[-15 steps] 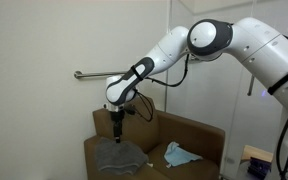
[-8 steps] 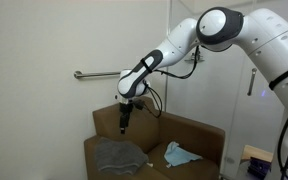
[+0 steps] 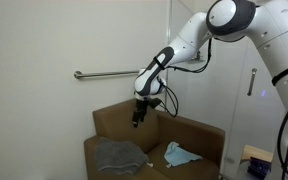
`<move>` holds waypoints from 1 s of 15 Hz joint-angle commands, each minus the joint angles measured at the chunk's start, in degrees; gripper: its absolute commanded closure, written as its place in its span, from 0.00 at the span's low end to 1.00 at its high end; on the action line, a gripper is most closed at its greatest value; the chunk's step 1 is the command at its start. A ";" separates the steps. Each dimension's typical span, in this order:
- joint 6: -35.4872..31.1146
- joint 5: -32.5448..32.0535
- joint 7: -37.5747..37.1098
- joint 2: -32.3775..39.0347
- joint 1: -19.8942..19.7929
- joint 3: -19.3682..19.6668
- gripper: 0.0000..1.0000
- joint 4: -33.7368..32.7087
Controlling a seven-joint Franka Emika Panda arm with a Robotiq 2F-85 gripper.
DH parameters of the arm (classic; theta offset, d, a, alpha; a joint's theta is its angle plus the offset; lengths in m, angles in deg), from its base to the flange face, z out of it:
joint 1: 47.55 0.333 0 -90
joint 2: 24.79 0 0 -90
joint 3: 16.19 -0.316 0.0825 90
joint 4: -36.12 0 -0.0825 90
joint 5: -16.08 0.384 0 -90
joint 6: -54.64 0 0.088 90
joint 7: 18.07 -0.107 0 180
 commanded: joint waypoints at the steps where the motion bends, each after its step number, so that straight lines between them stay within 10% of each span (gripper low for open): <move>1: -2.54 2.63 -3.70 -4.18 -2.63 2.57 0.00 6.08; 15: 0.34 7.39 -5.06 -0.45 -14.42 10.73 0.00 6.69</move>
